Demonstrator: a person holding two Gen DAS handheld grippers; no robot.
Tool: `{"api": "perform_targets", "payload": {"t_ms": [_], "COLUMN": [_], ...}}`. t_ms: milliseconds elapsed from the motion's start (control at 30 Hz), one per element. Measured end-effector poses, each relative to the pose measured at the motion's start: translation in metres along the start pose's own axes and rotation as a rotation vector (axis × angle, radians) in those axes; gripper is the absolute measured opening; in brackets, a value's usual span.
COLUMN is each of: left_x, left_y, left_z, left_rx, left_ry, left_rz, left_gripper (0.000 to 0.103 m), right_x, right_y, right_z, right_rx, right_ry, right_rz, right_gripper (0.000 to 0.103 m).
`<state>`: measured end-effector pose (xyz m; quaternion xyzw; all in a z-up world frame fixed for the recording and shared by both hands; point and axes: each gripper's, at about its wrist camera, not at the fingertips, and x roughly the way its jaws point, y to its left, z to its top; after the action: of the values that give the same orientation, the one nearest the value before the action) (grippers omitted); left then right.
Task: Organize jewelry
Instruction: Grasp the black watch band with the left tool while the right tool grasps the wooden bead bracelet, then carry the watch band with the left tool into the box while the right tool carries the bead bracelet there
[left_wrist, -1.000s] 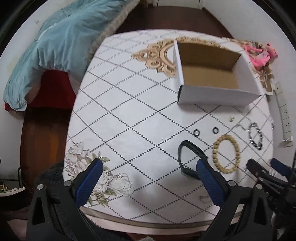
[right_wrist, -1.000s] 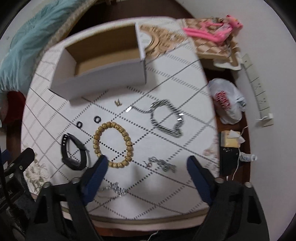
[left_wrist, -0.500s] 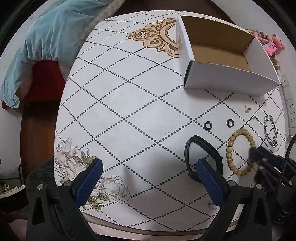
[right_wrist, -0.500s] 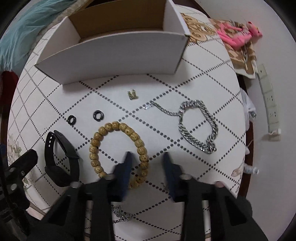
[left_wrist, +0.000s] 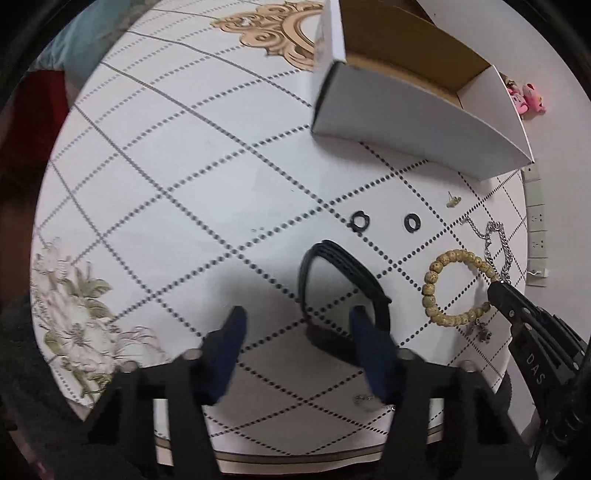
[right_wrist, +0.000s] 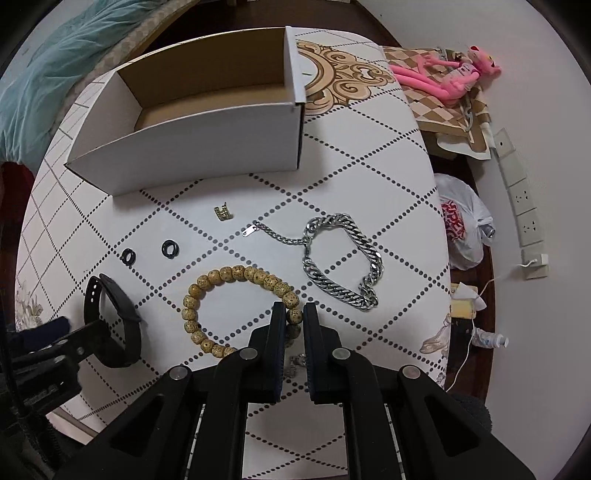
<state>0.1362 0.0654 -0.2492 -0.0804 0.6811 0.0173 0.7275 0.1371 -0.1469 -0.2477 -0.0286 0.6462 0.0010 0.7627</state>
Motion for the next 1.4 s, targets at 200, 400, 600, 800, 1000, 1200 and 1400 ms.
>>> {"api": "perform_targets", "payload": {"t_ms": [200,400,600,800,1000,1200,1400], "left_x": [0.013,-0.002,-0.028,-0.046,-0.016,-0.009,-0.015], "left_y": [0.003,0.002,0.009,0.012,0.032,0.016,0.000], "left_z": [-0.005,-0.010,-0.017,-0.010,-0.035,-0.045,-0.042], "left_rx": [0.048,0.108,0.139,-0.011,-0.153,-0.174,-0.068], "left_ry": [-0.041,-0.093,-0.151,-0.064,0.094,0.112,0.012], "left_rz": [0.021,0.038,0.029,-0.131,-0.203,-0.237,-0.187], "left_gripper": [0.006,0.003,0.003,0.008,0.036,0.036,0.009], "right_x": [0.005,-0.005,-0.036,-0.063,-0.058,-0.045,-0.040], "right_y": [-0.005,-0.008,-0.004,0.000,-0.003,-0.009,-0.019], "right_z": [-0.004,-0.003,0.003,0.015,0.014,0.007,0.003], "right_rx": [0.011,0.047,0.041,0.022,0.045,0.059,0.084], "right_ry": [0.018,-0.003,-0.059,-0.117,-0.107,-0.082,-0.074], "right_rz": [0.024,0.092,0.147,0.161,0.163,0.136,0.118], "right_gripper": [0.009,0.009,0.009,0.009,0.009,0.009,0.009]}}
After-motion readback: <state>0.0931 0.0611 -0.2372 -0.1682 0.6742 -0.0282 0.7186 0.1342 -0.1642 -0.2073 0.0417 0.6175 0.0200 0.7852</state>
